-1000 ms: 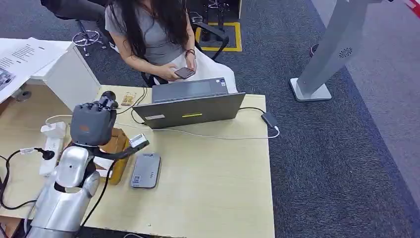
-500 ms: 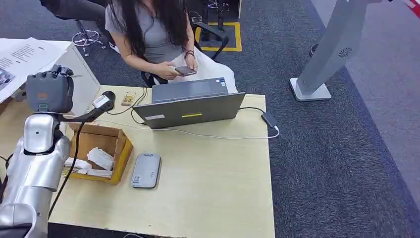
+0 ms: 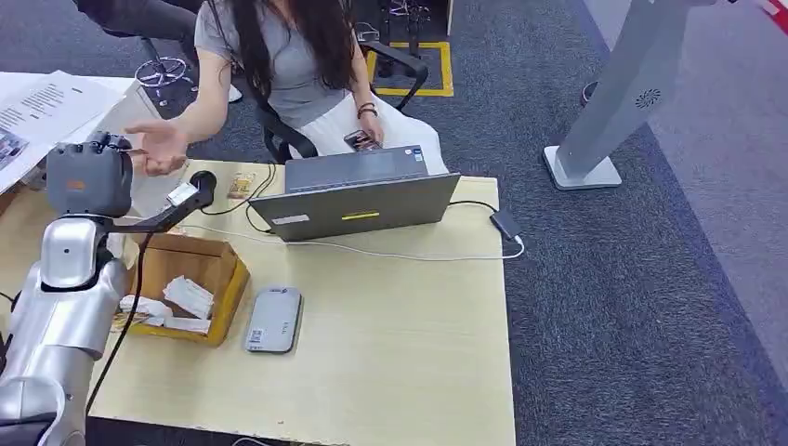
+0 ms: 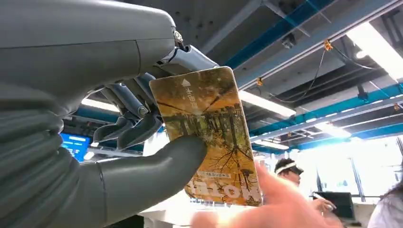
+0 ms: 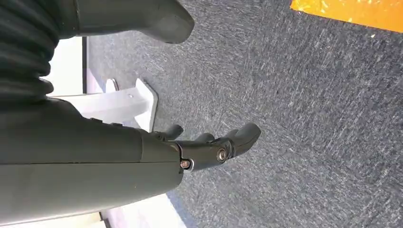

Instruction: Pass the card to the sensor for recognition and then transmit it.

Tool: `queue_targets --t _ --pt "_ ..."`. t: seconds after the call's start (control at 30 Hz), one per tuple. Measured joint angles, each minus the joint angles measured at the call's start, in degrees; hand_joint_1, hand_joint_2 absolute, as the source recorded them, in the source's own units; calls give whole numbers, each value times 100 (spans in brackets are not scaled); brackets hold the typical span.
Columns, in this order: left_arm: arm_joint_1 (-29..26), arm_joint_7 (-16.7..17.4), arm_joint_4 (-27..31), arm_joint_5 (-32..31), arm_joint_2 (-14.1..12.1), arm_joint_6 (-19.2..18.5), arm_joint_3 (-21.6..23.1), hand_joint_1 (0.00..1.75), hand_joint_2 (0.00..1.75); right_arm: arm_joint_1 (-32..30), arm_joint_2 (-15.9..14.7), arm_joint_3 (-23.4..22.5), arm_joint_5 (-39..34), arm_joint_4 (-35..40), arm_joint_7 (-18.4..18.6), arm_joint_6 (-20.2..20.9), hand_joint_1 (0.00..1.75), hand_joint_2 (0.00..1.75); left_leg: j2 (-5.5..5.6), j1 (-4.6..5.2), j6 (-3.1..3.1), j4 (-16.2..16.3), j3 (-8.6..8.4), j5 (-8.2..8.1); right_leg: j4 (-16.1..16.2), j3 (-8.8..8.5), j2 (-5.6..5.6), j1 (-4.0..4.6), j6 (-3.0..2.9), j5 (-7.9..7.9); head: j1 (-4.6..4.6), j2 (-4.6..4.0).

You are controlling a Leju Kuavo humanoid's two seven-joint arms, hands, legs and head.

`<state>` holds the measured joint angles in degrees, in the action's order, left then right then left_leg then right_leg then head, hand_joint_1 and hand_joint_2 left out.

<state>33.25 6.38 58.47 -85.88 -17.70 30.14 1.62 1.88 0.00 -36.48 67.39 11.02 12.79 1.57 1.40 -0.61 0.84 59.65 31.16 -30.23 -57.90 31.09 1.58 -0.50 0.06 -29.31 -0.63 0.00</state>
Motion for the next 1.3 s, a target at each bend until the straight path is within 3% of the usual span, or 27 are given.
queue_targets --t 0.2,0.23,0.53,0.67,0.77,0.93,1.1,1.2,1.27,1.3 --pt "-39 -15 -48 7 -17 7 -17 175 175 1 0 0 0 0 -2 24 0 175 0 0 0 0 1 0 0 0 0 0 0 0 -2 0" --pt "-47 -35 -61 9 -17 7 -24 2 175 0 0 0 4 0 -2 26 0 175 0 0 0 0 2 0 0 1 0 0 0 0 -2 0" --pt "-238 -240 -96 20 -6 168 -46 0 175 2 0 -31 46 0 -2 50 0 175 0 2 0 0 3 0 1 1 0 -1 0 0 -2 0" --pt "-610 -400 269 112 83 197 -46 0 175 0 0 -103 70 0 9 50 0 175 -2 2 0 0 2 -1 3 3 3 -1 0 0 -2 0" --pt "-1079 -588 945 306 258 315 -44 0 175 -1 0 -157 66 0 46 35 0 175 -4 5 2 0 2 -2 4 4 4 -1 1 -1 -4 0" --pt "-2014 -584 2383 275 571 319 68 0 175 -16 9 -306 37 -2 57 -31 0 175 -10 5 7 0 6 -6 9 7 10 -2 2 -2 -2 0" --pt "-2881 -651 3522 208 695 520 253 0 175 -29 46 -478 -50 -2 76 -105 0 175 -15 5 8 -1 5 -10 10 7 14 -2 3 -3 -2 0" --pt "-3672 -627 4243 24 715 813 409 0 175 -48 77 -606 -94 -2 92 -162 0 175 -30 4 5 -3 3 -16 10 10 29 -2 2 -5 -2 0" --pt "-4165 -594 4624 13 713 931 461 0 175 -73 96 -691 -120 -2 94 -201 0 175 -26 4 3 -2 6 -17 10 17 27 -2 2 -6 -4 0" --pt "-4165 -594 4624 13 713 931 461 0 175 -73 96 -691 -120 -2 94 -201 0 175 -26 4 3 -2 6 -17 10 17 27 -2 2 -6 -4 0"
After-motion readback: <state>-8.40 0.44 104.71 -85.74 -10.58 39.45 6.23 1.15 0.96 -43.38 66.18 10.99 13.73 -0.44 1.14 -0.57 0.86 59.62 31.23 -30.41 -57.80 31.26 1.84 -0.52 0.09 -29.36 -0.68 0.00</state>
